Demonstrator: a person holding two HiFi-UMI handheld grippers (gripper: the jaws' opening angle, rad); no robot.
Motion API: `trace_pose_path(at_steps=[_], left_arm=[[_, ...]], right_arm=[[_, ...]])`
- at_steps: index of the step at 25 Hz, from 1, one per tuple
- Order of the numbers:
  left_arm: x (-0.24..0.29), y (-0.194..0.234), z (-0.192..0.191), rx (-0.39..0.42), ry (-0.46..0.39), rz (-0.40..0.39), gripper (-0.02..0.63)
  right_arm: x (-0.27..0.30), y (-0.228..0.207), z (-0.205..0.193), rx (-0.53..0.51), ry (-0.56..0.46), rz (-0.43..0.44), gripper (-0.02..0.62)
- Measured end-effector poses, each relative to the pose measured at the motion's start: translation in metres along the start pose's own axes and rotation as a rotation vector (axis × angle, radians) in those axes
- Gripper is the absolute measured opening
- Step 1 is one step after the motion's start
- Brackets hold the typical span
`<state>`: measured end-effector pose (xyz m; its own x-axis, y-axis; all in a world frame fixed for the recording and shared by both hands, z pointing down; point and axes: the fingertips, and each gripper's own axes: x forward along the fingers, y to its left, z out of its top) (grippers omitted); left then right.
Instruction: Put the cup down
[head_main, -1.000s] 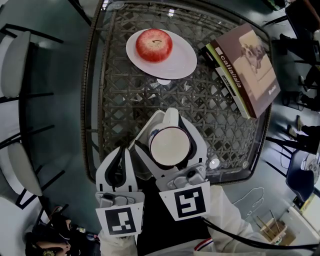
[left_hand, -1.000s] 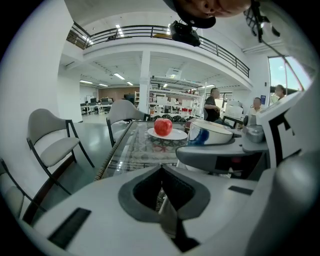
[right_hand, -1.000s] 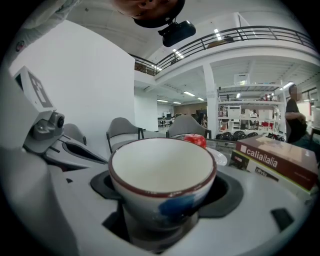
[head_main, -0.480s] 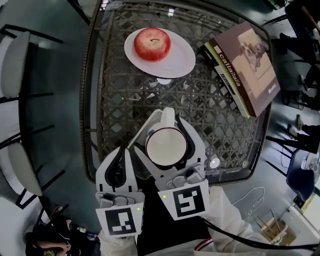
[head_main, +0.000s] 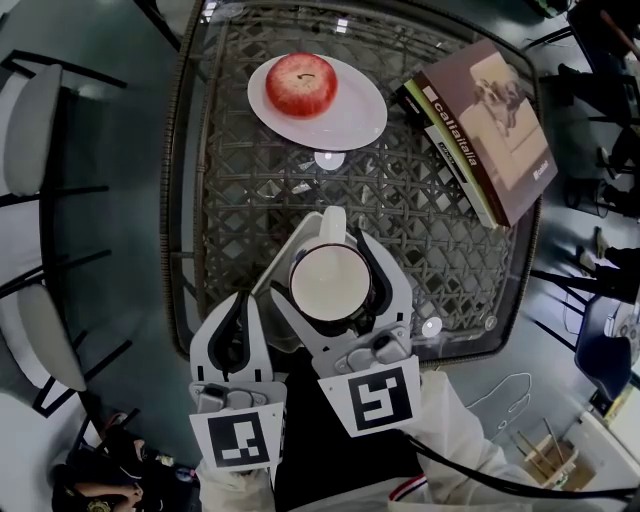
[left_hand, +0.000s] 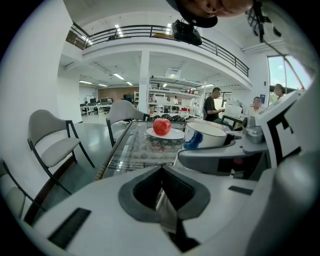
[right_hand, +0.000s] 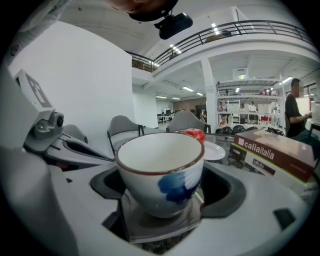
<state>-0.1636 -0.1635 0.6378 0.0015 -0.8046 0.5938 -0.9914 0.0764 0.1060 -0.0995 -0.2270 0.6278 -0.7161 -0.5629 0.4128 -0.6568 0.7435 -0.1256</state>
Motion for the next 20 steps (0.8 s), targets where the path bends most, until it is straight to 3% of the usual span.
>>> trace_pose_path(at_steps=[20], left_arm=[[-0.034, 0.000, 0.005, 0.027, -0.035, -0.001, 0.011]], right_arm=[[-0.032, 0.010, 0.002, -0.012, -0.014, -0.043, 0.420]])
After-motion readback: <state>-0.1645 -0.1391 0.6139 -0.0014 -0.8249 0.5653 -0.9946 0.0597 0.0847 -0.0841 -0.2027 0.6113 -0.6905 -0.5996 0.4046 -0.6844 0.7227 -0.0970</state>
